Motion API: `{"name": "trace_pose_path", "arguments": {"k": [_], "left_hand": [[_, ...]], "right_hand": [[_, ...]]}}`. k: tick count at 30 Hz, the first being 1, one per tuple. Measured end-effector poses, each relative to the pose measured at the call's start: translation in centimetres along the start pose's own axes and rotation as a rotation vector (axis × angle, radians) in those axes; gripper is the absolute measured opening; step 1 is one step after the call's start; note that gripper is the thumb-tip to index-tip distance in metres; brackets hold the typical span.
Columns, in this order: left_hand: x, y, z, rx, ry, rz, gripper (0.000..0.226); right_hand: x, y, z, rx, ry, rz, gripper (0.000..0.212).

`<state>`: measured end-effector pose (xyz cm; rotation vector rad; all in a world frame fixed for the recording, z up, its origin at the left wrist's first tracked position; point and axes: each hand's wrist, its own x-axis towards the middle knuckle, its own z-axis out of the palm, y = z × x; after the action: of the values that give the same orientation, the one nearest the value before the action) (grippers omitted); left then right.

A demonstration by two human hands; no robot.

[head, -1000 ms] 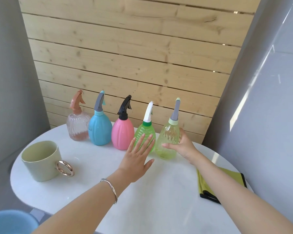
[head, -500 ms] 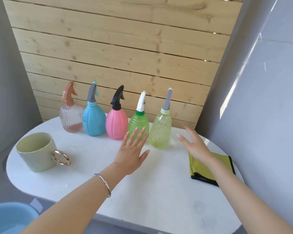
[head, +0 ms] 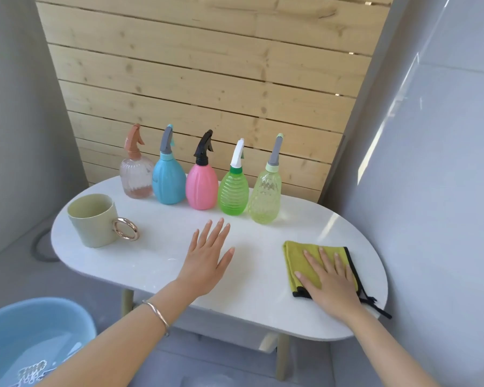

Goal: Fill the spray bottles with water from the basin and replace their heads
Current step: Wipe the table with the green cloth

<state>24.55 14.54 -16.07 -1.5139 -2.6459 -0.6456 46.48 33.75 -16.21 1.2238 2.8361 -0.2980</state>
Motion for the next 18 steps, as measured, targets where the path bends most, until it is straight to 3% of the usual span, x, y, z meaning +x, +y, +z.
{"name": "trace_pose_path", "arguments": {"k": [3,11,14,18], "left_hand": [[-1.7,-1.1,-0.7,-0.057,0.008,-0.049,0.108],[-6.0,-4.5,-4.5,-0.185,0.194,-0.2,0.066],[-6.7,-4.4,-6.2,-0.447,0.325,-0.438,0.029],[-5.4,-5.5,-8.0,-0.901,0.428,-0.855,0.026]], "right_hand": [[-1.3,-3.0,0.6,-0.02,-0.005,-0.072,0.069],[-0.1,-12.8,1.8,-0.006,-0.052,-0.187,0.075],[0.6,-16.6,2.1,0.002,-0.057,-0.219,0.076],[0.9,-19.4,2.6,-0.007,-0.089,-0.29,0.077]]}}
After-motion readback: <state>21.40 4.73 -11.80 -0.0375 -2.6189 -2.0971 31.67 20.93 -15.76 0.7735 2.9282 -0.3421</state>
